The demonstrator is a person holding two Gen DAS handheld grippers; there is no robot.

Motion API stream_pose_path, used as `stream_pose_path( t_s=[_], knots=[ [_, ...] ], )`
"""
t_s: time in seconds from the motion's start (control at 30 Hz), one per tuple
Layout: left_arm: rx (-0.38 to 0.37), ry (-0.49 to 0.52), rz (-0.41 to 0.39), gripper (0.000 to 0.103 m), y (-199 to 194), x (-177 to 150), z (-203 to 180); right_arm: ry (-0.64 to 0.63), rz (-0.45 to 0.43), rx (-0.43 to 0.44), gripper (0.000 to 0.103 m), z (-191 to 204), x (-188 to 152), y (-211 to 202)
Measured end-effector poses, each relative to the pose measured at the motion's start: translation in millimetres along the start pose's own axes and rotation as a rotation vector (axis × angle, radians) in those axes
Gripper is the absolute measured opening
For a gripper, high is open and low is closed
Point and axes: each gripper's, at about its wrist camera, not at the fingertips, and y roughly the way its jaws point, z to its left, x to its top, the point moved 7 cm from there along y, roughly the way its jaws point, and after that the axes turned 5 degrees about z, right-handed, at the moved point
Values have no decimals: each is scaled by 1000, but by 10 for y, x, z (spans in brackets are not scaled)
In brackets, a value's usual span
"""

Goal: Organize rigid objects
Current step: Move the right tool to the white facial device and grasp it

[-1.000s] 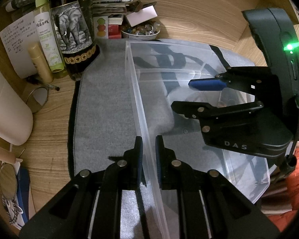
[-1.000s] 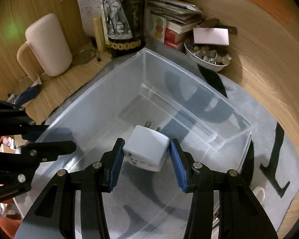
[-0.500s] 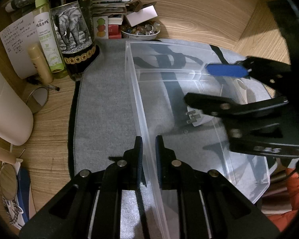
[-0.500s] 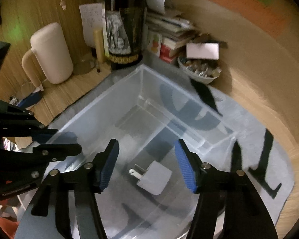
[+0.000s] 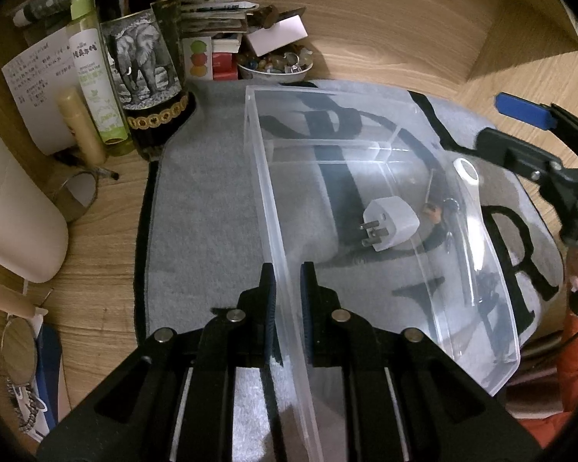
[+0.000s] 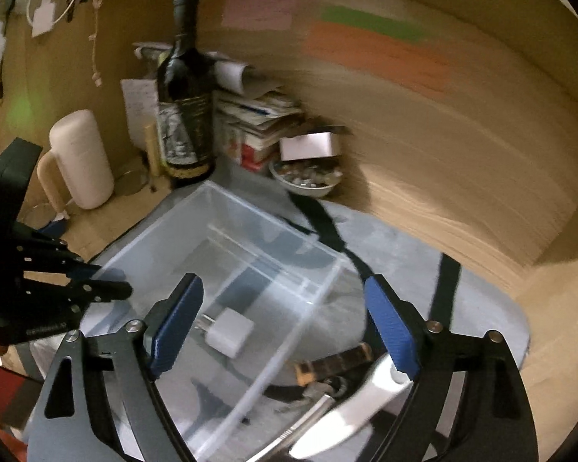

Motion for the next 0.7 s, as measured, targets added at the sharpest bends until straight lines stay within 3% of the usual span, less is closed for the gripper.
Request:
stream_pose_path(
  t_s=[0.33, 0.7],
  knots=[
    [25, 2, 0, 12, -5, -6, -22, 128, 9, -48, 85, -572, -277, -62],
    [39, 0, -1, 12, 2, -3, -32, 295, 155, -43, 84, -1047, -867, 429]
  ],
)
